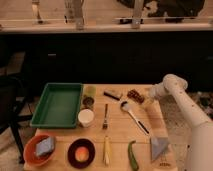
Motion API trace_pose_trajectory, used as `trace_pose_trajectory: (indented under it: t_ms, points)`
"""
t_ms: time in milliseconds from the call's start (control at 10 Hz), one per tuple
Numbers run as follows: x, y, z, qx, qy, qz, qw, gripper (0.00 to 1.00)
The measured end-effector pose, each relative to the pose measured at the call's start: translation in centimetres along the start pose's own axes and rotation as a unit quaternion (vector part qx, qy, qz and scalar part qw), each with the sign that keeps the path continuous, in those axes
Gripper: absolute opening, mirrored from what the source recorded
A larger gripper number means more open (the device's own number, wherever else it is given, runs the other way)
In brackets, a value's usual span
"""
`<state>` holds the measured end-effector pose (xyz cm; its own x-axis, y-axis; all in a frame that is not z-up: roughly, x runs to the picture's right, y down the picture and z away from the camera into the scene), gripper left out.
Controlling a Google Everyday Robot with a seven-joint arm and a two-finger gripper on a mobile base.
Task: Place grapes in table surface
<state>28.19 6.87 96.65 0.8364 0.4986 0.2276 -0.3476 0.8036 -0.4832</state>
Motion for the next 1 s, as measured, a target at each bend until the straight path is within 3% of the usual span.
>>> trace_pose_trajectory:
  t_ms: [500,1000]
  points:
    - [0.1,-0.6,1.5,-0.004,-0.013,0.003,0.9999,0.76]
    - [-0.1,-0.7,1.8,-0.006,-0.018,-0.002,0.9998,0.27]
